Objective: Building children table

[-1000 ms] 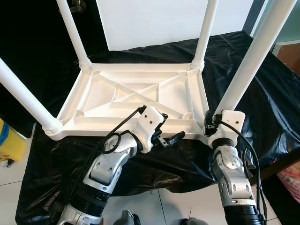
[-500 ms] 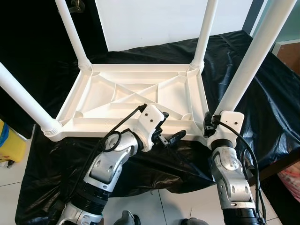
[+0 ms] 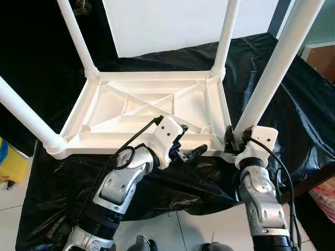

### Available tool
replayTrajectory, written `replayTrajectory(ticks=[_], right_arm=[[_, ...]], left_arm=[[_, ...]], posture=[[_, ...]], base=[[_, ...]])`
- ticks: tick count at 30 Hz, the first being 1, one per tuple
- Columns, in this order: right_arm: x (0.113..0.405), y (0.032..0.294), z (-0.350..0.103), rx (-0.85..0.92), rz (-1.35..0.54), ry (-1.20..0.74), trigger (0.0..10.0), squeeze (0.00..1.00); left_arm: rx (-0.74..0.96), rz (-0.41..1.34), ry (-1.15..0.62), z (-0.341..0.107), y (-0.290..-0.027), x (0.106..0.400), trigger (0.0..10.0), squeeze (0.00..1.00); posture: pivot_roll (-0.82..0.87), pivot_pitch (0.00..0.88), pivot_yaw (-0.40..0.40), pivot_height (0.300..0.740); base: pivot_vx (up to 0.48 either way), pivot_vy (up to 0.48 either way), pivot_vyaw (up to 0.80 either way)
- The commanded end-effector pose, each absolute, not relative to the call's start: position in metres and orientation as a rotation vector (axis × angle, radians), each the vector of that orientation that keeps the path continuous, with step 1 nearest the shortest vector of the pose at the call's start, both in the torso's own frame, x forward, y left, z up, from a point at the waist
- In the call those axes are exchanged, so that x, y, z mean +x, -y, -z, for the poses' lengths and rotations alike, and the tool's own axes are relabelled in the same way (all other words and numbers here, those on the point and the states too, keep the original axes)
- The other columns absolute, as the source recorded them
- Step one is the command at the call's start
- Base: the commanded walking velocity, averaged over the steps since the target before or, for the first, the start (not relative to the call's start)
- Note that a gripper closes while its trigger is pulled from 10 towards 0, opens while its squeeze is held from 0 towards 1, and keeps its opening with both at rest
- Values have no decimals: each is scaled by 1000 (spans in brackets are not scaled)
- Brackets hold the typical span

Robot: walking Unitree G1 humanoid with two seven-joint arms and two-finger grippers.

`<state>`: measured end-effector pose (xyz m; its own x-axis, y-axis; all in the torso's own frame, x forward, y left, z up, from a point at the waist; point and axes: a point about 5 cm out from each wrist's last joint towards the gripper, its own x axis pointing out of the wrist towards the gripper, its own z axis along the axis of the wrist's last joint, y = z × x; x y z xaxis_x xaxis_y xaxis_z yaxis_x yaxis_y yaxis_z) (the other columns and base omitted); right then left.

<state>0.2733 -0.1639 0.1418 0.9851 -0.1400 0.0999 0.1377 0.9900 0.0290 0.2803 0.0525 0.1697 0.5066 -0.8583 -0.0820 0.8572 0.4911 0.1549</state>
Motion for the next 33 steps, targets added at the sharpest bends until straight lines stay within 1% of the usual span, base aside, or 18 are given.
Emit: replayTrajectory(ticks=[1, 2, 3, 4, 5, 6, 7, 9, 12, 14, 16, 17, 18, 23, 24, 25, 26, 33], right_arm=[[271, 166, -143, 27, 83, 113, 10000, 1000], [271, 166, -143, 27, 83, 113, 10000, 1000], [271, 169, -144, 16, 26, 114, 10000, 1000], [271, 171, -144, 1, -41, 111, 10000, 769], [271, 171, -144, 1, -41, 111, 10000, 769], [272, 173, -145, -9, -106, 106, 10000, 0], [272, 173, -145, -9, -106, 106, 10000, 0], [273, 176, -145, -31, -207, 94, 10000, 0], [274, 178, -146, -52, -258, 92, 10000, 0], [276, 179, -146, -77, -381, 71, 10000, 0], [276, 179, -146, -77, -381, 71, 10000, 0], [278, 181, -146, -85, -427, 64, 10000, 0], [284, 184, -149, -107, -516, 63, 10000, 0], [291, 186, -153, -126, -586, 61, 10000, 0], [295, 186, -153, -137, -605, 51, 8078, 0], [295, 186, -153, -137, -605, 51, 8078, 0], [299, 188, -152, -159, -633, 38, 0, 0], [295, 192, -145, -170, -664, 3, 0, 0]], left_arm=[[185, 1056, -7, -168, -53, 278, 10000, 0], [185, 1056, -7, -168, -53, 278, 10000, 0], [184, 1063, -10, -168, -53, 277, 10000, 0], [184, 1070, -12, -168, -52, 277, 10000, 0], [184, 1070, -12, -168, -52, 277, 10000, 0], [186, 1076, -14, -168, -52, 276, 10000, 0], [186, 1076, -14, -168, -52, 276, 10000, 0], [191, 1082, -18, -167, -52, 275, 10000, 0], [192, 1080, -18, -167, -53, 276, 10000, 0], [192, 1075, -13, -169, -53, 277, 10000, 0], [192, 1075, -13, -169, -53, 277, 10000, 0], [191, 1073, -12, -170, -53, 278, 10000, 0], [190, 1076, -12, -170, -52, 277, 10000, 0], [192, 1078, -10, -171, -51, 276, 10000, 0], [191, 1078, -10, -171, -51, 276, 10000, 0], [191, 1078, -10, -171, -51, 276, 10000, 0], [189, 1075, -7, -172, -52, 276, 10000, 0], [183, 1068, 1, -174, -51, 277, 10000, 0]], posture=[[-121, 105, 86, 740], [-121, 105, 86, 740], [-125, 109, 91, 740], [-124, 112, 92, 740], [-124, 112, 92, 740], [-125, 111, 91, 740], [-125, 111, 91, 740], [-120, 113, 89, 740], [-117, 117, 89, 740], [-116, 120, 89, 740], [-116, 120, 89, 740], [-116, 121, 89, 740], [-107, 117, 88, 740], [-105, 116, 88, 740], [-101, 114, 85, 740], [-101, 114, 85, 740], [-97, 112, 79, 740], [-99, 113, 73, 740]], base=[[0, 0, 0], [0, 0, 0], [0, 0, 0], [0, 0, 0], [0, 0, 0], [0, 0, 0], [0, 0, 0], [0, 0, 0], [0, 0, 0], [0, 0, 0], [0, 0, 0], [0, 0, 0], [0, 0, 0], [0, 0, 0], [0, 0, 0], [0, 0, 0], [0, 0, 0], [0, 0, 0]])
